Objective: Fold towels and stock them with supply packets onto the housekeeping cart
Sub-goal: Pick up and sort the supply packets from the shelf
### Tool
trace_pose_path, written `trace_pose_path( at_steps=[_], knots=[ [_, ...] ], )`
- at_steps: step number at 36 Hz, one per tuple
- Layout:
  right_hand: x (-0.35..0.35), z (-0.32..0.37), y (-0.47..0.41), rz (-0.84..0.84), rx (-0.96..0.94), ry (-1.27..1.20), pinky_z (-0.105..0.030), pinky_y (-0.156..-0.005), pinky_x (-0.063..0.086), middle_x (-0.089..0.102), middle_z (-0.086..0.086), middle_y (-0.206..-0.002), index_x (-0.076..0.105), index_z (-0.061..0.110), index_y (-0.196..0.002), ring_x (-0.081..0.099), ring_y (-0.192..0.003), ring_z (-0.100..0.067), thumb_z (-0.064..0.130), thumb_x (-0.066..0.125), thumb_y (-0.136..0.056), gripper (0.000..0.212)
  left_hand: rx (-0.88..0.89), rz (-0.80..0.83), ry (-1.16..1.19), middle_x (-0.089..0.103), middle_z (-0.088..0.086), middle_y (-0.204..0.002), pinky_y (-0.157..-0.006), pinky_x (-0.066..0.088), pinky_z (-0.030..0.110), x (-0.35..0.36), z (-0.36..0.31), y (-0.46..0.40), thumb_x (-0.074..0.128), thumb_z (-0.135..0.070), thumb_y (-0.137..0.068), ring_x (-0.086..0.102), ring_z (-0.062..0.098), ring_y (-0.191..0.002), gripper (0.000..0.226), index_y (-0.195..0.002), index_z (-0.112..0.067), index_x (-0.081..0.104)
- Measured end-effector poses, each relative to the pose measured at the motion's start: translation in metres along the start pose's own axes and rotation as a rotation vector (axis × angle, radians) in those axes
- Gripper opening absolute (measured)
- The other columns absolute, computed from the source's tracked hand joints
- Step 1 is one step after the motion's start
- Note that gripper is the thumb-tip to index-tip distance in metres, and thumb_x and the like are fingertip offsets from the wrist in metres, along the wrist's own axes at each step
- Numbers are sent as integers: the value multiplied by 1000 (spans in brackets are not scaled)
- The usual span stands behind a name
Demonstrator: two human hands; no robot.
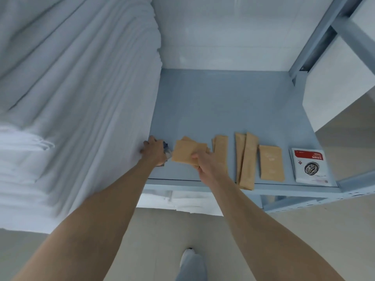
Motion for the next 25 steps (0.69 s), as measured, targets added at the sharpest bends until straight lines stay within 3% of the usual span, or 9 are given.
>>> trace_pose_path(
  at_steps=[6, 8, 11, 13, 15, 17, 20, 22, 25],
  knots=[
    [-11, -1, 22, 10, -5, -48, -29, -82, 46, 59, -7, -107, 57, 3, -124, 54, -99, -18, -1, 44, -95, 32, -67, -2, 94, 58, 14, -127, -98, 48, 41, -3, 1, 20, 63, -24, -93, 54, 36, -118, 31, -123, -16, 58],
    [-18, 3, 35, -11, -17, -88, -30, -80, 46, 60, -6, -103, 61, 6, -112, 54, -96, -19, -8, 46, -89, 31, -102, -15, 199, 61, 10, -122, -96, 50, 41, -6, -3, 35, 67, -22, -91, 56, 34, -116, 29, -118, -16, 60],
    [-31, 15, 60, -39, -55, -148, -25, -69, 47, 61, -2, -90, 60, 13, -91, 56, -85, -16, -10, 47, -89, 27, -123, -88, 417, 59, 10, -96, -76, 42, 29, -19, -18, 62, 60, -9, -89, 58, 29, -93, 9, -94, -14, 54],
    [-41, 24, 78, -43, -86, -190, -22, -59, 43, 57, 0, -79, 58, 14, -85, 52, -75, -14, -6, 48, -93, 24, -142, -136, 677, 50, 10, -87, -65, 33, 24, -32, -35, 85, 58, -2, -87, 45, 23, -80, 13, -88, -12, 51],
    [-54, 32, 98, -50, -104, -229, -21, -53, 41, 56, 1, -74, 57, 15, -85, 51, -69, -13, -5, 49, -93, 23, -173, -179, 954, 48, 10, -84, -59, 37, 23, -47, -54, 112, 62, 2, -85, 44, 23, -78, 15, -88, -9, 51],
    [-70, 42, 121, -50, -139, -297, -24, -57, 43, 59, -2, -82, 57, 13, -94, 53, -76, -17, -10, 50, -89, 24, -121, -120, 1304, 54, 13, -87, -52, 49, 23, -60, -82, 143, 61, 12, -85, 57, 27, -78, 20, -93, -4, 54],
    [-102, 61, 163, -63, -244, -403, -26, -57, 48, 63, -3, -101, 49, 17, -122, 59, -84, -21, -14, 49, -88, 46, 42, -38, 1621, 63, 26, -109, -69, 61, 43, -75, -126, 195, 57, 12, -89, 68, 36, -85, 22, -111, 12, 57],
    [-130, 71, 196, -99, -274, -468, -28, -59, 51, 64, -2, -109, 45, 24, -131, 63, -89, -22, -14, 53, -87, 59, 23, -62, 1724, 64, 17, -121, -81, 59, 50, -76, -150, 232, 61, 6, -92, 68, 33, -98, 38, -128, -4, 54],
    [-183, 80, 251, -112, -314, -583, -34, -70, 56, 63, -5, -119, 52, 25, -127, 63, -103, -29, -16, 54, -84, 60, 97, 10, 1832, 69, 5, -117, -74, 61, 40, -72, -197, 291, 64, 0, -93, 71, 22, -94, 40, -126, -20, 56]
  ],
)
Point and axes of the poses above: each hand's wrist, its own y-axis away from the middle knuckle, its own x-axis out of the palm, z = x × y, the point moved 4 cm from there along -y, towards the middle knuckle
